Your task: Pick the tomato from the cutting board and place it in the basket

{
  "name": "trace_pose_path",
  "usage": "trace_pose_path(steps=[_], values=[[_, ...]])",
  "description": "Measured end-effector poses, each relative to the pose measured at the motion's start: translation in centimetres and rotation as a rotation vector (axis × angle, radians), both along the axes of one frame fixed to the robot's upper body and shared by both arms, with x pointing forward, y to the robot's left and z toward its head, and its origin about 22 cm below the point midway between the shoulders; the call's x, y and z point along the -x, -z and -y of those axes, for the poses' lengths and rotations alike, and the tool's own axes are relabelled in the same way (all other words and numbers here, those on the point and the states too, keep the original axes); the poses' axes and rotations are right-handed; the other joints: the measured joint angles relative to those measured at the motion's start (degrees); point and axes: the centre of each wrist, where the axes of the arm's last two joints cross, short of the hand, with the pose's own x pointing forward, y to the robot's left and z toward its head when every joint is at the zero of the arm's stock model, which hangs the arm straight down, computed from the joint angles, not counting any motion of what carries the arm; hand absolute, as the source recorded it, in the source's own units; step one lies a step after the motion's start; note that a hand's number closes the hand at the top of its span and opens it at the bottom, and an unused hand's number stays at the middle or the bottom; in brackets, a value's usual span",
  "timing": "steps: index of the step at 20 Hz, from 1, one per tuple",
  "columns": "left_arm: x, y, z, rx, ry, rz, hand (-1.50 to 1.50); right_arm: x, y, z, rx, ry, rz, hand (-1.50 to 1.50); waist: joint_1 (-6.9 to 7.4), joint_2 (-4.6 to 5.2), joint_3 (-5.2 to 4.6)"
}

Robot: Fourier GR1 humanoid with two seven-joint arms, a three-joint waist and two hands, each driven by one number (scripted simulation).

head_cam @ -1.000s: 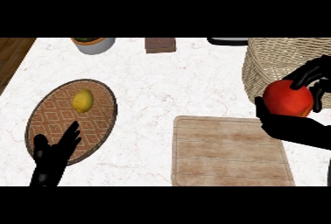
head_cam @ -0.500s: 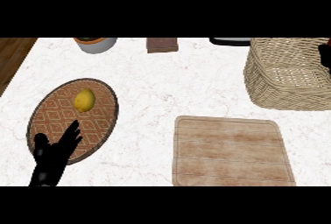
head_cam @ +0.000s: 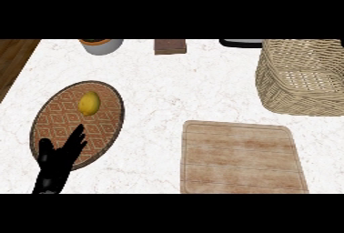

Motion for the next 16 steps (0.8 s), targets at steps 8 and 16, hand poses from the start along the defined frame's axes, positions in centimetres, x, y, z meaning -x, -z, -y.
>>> trace_pose_path(steps=[8, 16], values=[[0.0, 0.1, 0.0, 0.001, 0.001, 0.005, 0.0, -3.4, 3.9, 3.3, -0.131, 0.003, -0.008, 1.5, 0.16, 0.07, 0.08], [0.1, -0.1, 0.2, 0.004, -0.005, -0.006, 0.0, -4.7, 8.1, 6.5, -0.226, -0.002, 0.001, 1.5, 0.14, 0.09, 0.0]])
